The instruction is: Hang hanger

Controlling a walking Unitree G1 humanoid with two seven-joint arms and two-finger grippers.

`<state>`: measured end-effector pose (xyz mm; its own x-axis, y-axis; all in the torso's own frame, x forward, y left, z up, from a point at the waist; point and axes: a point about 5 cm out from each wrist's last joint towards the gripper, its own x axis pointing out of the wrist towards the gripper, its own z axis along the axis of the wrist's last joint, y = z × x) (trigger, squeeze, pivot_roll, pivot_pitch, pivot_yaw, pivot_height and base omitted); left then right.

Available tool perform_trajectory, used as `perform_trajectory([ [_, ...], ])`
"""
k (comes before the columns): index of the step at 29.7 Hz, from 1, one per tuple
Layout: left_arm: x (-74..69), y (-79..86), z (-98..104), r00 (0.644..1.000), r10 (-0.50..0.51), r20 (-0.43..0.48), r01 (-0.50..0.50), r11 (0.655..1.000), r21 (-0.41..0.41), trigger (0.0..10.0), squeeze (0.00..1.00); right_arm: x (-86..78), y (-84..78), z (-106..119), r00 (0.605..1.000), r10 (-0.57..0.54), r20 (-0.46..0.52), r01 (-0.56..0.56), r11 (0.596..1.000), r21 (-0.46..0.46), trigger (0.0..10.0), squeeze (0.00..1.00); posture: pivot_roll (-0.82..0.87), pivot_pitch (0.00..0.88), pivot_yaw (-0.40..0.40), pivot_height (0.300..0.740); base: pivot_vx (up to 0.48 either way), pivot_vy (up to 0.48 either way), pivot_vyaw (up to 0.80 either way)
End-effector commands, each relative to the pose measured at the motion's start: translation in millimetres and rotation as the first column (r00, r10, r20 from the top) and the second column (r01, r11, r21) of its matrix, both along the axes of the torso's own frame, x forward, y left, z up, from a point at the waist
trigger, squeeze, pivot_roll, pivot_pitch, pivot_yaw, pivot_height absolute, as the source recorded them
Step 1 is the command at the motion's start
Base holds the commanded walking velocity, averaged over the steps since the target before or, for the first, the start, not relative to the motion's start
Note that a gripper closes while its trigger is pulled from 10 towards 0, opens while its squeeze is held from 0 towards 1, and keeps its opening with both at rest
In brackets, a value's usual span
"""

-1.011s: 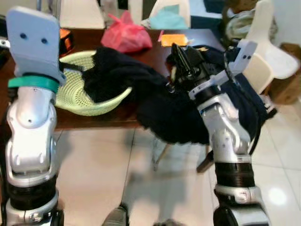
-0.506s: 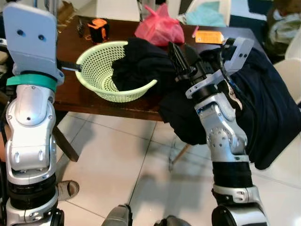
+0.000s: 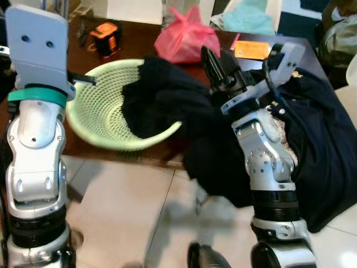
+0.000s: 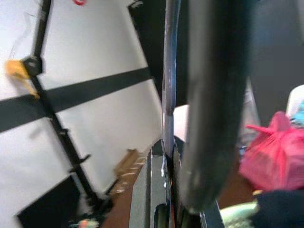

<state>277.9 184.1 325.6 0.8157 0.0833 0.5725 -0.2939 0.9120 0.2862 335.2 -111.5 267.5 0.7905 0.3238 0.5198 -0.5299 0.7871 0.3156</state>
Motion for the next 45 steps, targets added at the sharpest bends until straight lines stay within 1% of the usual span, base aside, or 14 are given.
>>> perform_trajectory([
  [1,-1.7,5.1,-4,1.0,0.014,-0.02,-0.014,1.0,0.01,10.0,0.0,2.3,-1.0,-3,0.999,-0.032,-0.018,0.032,0.999,0.008,10.0,0.0,0.12,0.044,0.012,0.74,0.0,0.0,-0.8],
  [11,-4.0,0.7,-6,0.998,-0.037,-0.048,0.038,0.999,0.037,10.0,0.0,3.8,-16.6,-2,0.995,-0.097,-0.016,0.097,0.995,0.005,10.0,0.0,0.12,0.045,0.012,0.74,0.0,0.0,-0.46],
  [13,-5.5,0.6,7,0.987,-0.118,-0.107,0.14,0.962,0.232,10.0,0.0,-4.9,-16.9,2,0.996,0.066,0.065,-0.052,0.979,-0.198,10.0,0.0,0.13,0.045,0.009,0.74,0.0,0.0,0.0],
  [16,-5.8,0.7,9,0.983,-0.132,-0.125,0.161,0.951,0.263,10.0,0.0,-6.1,-17.1,2,0.993,0.09,0.072,-0.071,0.97,-0.232,10.0,0.0,0.13,0.045,0.009,0.74,0.0,0.0,0.0],
  [20,-17.0,11.8,17,0.957,-0.183,-0.224,0.253,0.905,0.343,10.0,0.0,-13.1,-28.6,3,0.973,0.221,0.068,-0.164,0.868,-0.468,10.0,0.0,0.13,0.041,0.007,0.74,0.0,0.0,0.0],
  [24,-25.6,43.8,31,0.96,-0.052,-0.276,0.16,0.909,0.385,10.0,0.0,-46.5,-40.9,-6,0.767,0.631,-0.113,-0.596,0.638,-0.487,10.0,0.0,0.15,0.039,-0.007,0.74,0.0,0.0,0.0],
  [25,-25.6,43.8,31,0.96,-0.052,-0.276,0.16,0.909,0.385,10.0,0.0,-46.5,-40.9,-6,0.767,0.631,-0.113,-0.596,0.638,-0.487,10.0,0.0,0.15,0.039,-0.007,0.74,0.0,0.0,0.0],
  [26,-24.1,58.1,35,0.96,0.036,-0.278,0.085,0.908,0.41,10.0,0.0,-41.2,-40.2,-33,0.775,0.583,-0.243,-0.59,0.531,-0.608,10.0,0.0,0.15,0.038,-0.013,0.74,0.0,0.0,0.0],
  [28,-24.1,58.1,35,0.96,0.036,-0.278,0.085,0.908,0.41,10.0,0.0,-41.2,-40.2,-33,0.775,0.583,-0.243,-0.59,0.531,-0.608,10.0,0.0,0.15,0.038,-0.013,0.74,0.0,0.0,0.0],
  [29,-23.5,70.7,41,0.956,0.101,-0.274,0.021,0.911,0.411,10.0,0.0,-30.4,-39.1,-66,0.813,0.468,-0.348,-0.548,0.411,-0.729,10.0,0.0,0.15,0.032,-0.017,0.74,0.0,0.0,0.0],
  [30,-23.7,73.3,43,0.956,0.113,-0.272,0.008,0.912,0.41,10.0,0.0,-27.3,-38.7,-74,0.823,0.435,-0.365,-0.535,0.38,-0.754,10.0,0.0,0.15,0.032,-0.017,0.74,0.0,0.0,0.0],
  [37,-25.3,78.1,47,0.953,0.13,-0.274,-0.005,0.91,0.415,10.0,0.0,-15.0,-39.5,-113,0.867,0.283,-0.409,-0.478,0.248,-0.843,10.0,0.0,0.16,0.033,-0.019,0.74,0.0,0.0,0.0],
  [41,-25.8,76.3,45,0.951,0.121,-0.285,0.006,0.913,0.408,10.0,0.0,-11.9,-42.1,-116,0.891,0.24,-0.385,-0.439,0.24,-0.866,10.0,0.0,0.16,0.038,-0.021,0.74,0.0,0.0,0.0],
  [45,-25.5,74.9,39,0.945,0.111,-0.307,0.018,0.921,0.39,10.0,0.0,-12.9,-64.3,-82,0.916,0.263,-0.302,-0.385,0.37,-0.845,10.0,0.0,0.16,0.048,-0.02,0.74,0.0,0.0,0.0],
])
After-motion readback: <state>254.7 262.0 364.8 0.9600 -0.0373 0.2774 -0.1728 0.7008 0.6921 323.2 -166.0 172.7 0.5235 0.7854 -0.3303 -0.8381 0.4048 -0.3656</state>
